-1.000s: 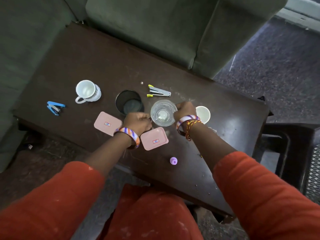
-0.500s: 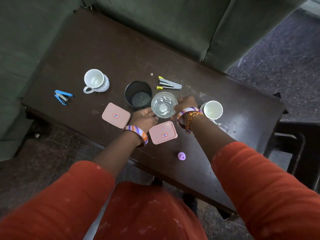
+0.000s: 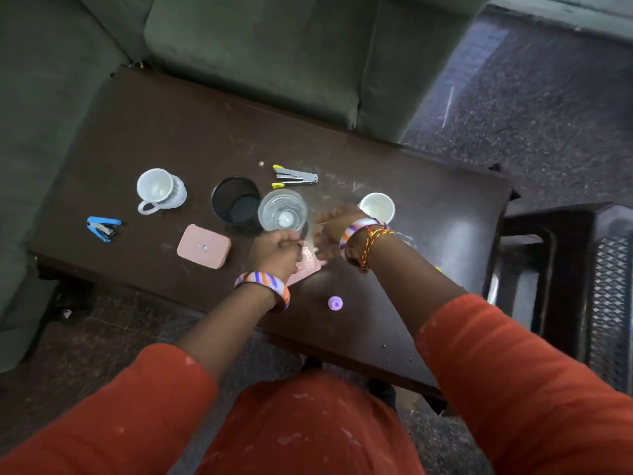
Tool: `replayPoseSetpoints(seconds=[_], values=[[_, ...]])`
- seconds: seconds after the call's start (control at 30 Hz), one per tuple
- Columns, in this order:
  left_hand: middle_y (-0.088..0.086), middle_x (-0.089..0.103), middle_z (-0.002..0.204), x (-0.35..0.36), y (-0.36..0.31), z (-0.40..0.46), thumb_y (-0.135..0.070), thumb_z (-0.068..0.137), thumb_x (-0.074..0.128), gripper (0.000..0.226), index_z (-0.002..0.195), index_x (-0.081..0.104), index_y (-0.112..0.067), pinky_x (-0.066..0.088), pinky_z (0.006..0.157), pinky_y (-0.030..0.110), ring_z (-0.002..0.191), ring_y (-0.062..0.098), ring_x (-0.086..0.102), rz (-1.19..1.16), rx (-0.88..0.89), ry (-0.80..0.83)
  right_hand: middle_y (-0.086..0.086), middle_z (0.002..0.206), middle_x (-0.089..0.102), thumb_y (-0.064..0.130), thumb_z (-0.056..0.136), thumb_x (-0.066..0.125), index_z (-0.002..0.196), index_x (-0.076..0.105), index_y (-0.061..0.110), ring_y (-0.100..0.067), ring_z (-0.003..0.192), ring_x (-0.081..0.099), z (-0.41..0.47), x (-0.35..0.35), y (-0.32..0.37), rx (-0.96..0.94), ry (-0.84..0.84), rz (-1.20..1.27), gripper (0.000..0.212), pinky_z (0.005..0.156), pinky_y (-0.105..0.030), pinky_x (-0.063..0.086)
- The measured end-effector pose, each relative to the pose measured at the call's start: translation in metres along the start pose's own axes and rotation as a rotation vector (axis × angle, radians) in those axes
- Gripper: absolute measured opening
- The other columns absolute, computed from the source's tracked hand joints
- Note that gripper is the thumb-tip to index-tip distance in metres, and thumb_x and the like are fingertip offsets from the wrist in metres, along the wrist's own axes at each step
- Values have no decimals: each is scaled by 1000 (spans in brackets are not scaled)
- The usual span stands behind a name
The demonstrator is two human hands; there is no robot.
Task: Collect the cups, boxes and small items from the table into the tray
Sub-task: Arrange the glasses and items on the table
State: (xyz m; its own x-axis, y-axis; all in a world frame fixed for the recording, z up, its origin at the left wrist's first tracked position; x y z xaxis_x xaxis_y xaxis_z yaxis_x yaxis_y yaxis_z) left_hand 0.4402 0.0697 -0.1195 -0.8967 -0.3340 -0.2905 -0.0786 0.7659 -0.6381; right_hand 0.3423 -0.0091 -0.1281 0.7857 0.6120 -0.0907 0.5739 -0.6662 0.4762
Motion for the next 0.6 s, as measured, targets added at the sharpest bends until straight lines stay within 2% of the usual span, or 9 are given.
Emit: replayPoseSetpoints(seconds=[0.03,0.07,0.1,0.2,0.27,0.37,0.47,0.5,0.6], values=[[-6,62,60,10,-5,-7,6,84,47,21,92,64,-4,43,37,10,53,6,56,23,13,51,-20,109,69,6,95,42,112,57,-2,-26,102,67,-11,-8,-2,-23,32,86,24,80,-34,56],[-6,61,55,20,-11,-14,6,84,46,21,86,63,-7,40,35,9,50,5,55,58,25,103,-20,86,72,-1,95,35,94,58,1,-24,80,71,-23,-16,-6,10,20,243,23,62,-32,59],[-4,59,56,32,-16,-21,6,84,46,22,81,61,-10,40,35,9,51,6,54,95,42,155,-17,72,67,-7,94,31,80,54,4,-22,68,68,-35,-26,-11,16,-11,330,29,52,-31,57],[-1,56,51,73,-32,-39,4,85,46,30,66,57,-16,38,35,11,45,8,52,187,112,291,-10,67,56,-13,90,31,68,51,8,-17,58,57,-69,-63,-34,-63,-146,332,37,46,-28,53],[-2,56,53,107,-42,-53,1,86,48,32,64,55,-19,40,40,13,43,1,53,252,169,369,-9,67,56,-13,90,33,71,53,7,-16,59,55,-89,-94,-54,-118,-230,378,34,52,-31,53],[0,53,64,165,-59,-83,0,87,47,22,76,59,-16,40,46,16,58,7,50,331,264,488,-9,73,55,-11,93,30,83,54,5,-16,65,56,-122,-143,-86,-197,-357,521,30,69,-39,53],[2,51,63,231,-73,-114,1,87,46,26,70,54,-17,35,35,8,58,8,48,354,332,588,-5,70,55,-13,90,28,73,52,11,-14,62,56,-148,-193,-121,-237,-575,683,38,55,-27,54],[2,52,64,253,-76,-124,0,88,46,29,67,52,-19,34,34,7,58,9,48,365,353,617,-4,70,56,-13,87,29,70,52,14,-16,63,58,-153,-209,-133,-240,-682,729,40,55,-28,55],[3,54,64,317,-84,-148,0,88,48,31,63,52,-19,39,37,8,57,11,50,386,405,679,-4,76,60,-8,80,35,73,57,20,-31,85,64,-166,-250,-161,-244,-943,771,36,84,-47,54]])
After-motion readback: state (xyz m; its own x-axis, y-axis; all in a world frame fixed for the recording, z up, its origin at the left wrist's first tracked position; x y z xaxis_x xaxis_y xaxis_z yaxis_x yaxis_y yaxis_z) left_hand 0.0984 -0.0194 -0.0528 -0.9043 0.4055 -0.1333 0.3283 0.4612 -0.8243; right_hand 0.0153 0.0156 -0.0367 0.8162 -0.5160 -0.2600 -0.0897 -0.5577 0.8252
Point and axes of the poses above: each hand's wrist, its own z-axis towards the middle knuckle, its own x-axis out of the palm, y = z × x, the point moved 2 cm from there along z, towards the middle knuckle
